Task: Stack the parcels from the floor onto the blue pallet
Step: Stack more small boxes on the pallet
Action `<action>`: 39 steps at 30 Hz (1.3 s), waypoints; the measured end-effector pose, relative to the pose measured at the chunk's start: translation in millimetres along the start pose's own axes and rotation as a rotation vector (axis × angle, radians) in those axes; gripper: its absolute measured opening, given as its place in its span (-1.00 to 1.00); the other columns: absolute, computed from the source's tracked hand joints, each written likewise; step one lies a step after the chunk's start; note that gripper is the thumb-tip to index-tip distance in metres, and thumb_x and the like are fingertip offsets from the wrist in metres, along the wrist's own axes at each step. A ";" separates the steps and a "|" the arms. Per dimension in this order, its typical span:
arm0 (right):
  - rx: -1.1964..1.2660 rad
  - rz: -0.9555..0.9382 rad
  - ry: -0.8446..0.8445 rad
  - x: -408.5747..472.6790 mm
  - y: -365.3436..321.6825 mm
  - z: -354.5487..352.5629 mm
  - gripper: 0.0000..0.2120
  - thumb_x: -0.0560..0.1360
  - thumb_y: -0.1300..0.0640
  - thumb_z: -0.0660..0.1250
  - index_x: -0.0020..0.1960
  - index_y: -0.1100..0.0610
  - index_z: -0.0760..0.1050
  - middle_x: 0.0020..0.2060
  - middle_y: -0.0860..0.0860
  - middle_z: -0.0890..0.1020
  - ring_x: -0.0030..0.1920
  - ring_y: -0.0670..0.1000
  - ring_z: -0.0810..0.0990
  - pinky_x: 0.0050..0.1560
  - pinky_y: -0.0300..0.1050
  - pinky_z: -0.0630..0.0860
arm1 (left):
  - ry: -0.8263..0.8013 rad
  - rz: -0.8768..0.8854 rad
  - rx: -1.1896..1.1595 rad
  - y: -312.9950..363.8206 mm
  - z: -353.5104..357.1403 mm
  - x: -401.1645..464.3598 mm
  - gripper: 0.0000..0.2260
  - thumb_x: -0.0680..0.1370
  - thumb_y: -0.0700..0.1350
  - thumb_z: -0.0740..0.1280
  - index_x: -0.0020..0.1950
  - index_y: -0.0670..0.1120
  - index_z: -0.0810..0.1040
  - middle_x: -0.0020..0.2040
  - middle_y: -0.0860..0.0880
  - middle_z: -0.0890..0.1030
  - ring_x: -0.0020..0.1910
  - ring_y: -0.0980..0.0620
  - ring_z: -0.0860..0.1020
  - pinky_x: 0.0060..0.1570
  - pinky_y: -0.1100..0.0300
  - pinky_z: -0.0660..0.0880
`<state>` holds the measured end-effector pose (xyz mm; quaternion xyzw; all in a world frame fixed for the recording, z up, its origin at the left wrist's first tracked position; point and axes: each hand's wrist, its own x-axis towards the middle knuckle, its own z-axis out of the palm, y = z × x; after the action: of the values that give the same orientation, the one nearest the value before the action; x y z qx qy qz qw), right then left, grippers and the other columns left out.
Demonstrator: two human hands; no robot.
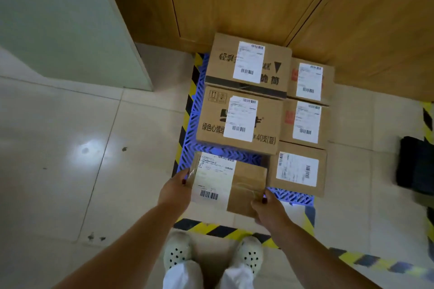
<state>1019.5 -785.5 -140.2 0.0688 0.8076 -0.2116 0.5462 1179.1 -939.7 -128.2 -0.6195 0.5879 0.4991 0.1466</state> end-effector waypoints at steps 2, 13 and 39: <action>0.016 -0.010 0.017 28.6 8.0 3.4 -0.45 0.57 0.22 0.21 0.52 0.03 0.14 -0.04 0.06 0.47 -0.12 0.11 0.48 -0.11 -0.02 0.41 | -0.008 0.010 0.029 -4.9 17.0 22.8 -0.68 0.61 -0.08 0.18 0.37 0.00 0.42 0.15 -0.14 0.60 0.06 -0.16 0.56 -0.02 0.09 0.51; -0.187 -0.199 0.235 113.0 35.8 -5.5 -0.57 0.54 0.19 0.21 0.40 0.06 0.31 0.15 0.13 0.51 -0.16 0.04 0.50 -0.27 -0.16 0.43 | 0.066 0.095 -0.081 -16.0 98.4 87.8 -0.69 0.60 -0.16 0.20 0.35 -0.01 0.44 0.08 -0.02 0.63 -0.12 0.04 0.56 -0.24 0.21 0.47; -0.409 -0.631 0.566 144.0 16.7 -48.2 -0.45 0.54 0.16 0.29 0.48 -0.02 0.23 0.43 0.02 0.29 0.41 0.05 0.27 0.38 0.02 0.33 | 0.220 0.793 0.898 -0.9 128.2 99.1 0.08 0.22 0.17 0.53 0.54 -0.04 -0.06 0.54 -0.21 0.05 0.51 -0.25 0.04 0.46 -0.21 -0.06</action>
<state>927.4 -767.7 -260.7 -0.2340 0.9314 -0.1765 0.2157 1103.9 -898.6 -265.8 -0.2790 0.9385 0.1519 0.1350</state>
